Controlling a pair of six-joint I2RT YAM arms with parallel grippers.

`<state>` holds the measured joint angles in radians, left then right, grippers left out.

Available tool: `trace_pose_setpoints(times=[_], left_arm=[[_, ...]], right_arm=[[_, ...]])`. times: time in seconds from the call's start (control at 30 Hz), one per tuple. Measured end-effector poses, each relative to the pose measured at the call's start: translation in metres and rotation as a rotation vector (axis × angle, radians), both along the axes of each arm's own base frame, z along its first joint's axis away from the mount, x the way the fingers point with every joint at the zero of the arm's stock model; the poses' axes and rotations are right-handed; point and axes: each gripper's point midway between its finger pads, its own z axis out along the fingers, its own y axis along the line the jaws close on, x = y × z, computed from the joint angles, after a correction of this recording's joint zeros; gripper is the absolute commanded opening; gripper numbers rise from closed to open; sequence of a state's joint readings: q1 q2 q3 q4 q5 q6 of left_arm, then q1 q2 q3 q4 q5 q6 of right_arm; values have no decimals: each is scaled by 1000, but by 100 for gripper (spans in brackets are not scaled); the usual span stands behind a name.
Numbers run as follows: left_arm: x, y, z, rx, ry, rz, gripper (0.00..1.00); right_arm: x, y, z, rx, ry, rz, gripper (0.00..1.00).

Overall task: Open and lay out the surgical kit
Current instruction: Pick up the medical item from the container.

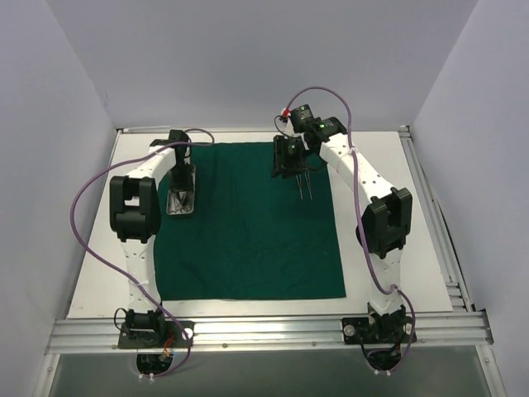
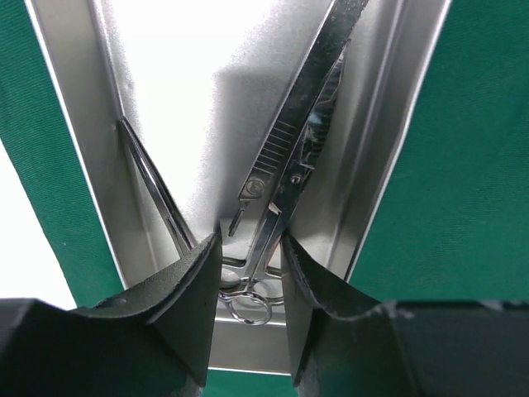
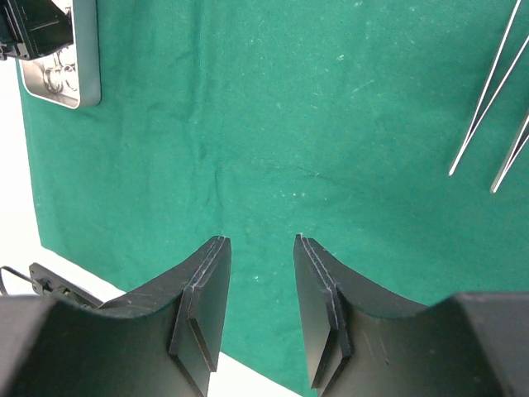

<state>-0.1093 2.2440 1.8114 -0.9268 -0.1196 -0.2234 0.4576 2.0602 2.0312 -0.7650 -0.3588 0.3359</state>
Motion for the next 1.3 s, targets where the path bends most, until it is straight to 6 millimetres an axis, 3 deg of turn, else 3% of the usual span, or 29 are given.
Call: trace_pose_setpoints(times=[0.13,0.47,0.87,1.3], left_arm=[[1,1,0,-10,27,6,35],[1,4,-2,-66,56,26,3],[-10,13,5,-44,72,46,2],[-7,15,32,-61,26,54,2]], right_arm=[[0,1,0,3,2,2,37],[1,3,7,17,-12,6,37],[6,11,13,60,-36,20,37],[9,15,12,80,-44,25,37]])
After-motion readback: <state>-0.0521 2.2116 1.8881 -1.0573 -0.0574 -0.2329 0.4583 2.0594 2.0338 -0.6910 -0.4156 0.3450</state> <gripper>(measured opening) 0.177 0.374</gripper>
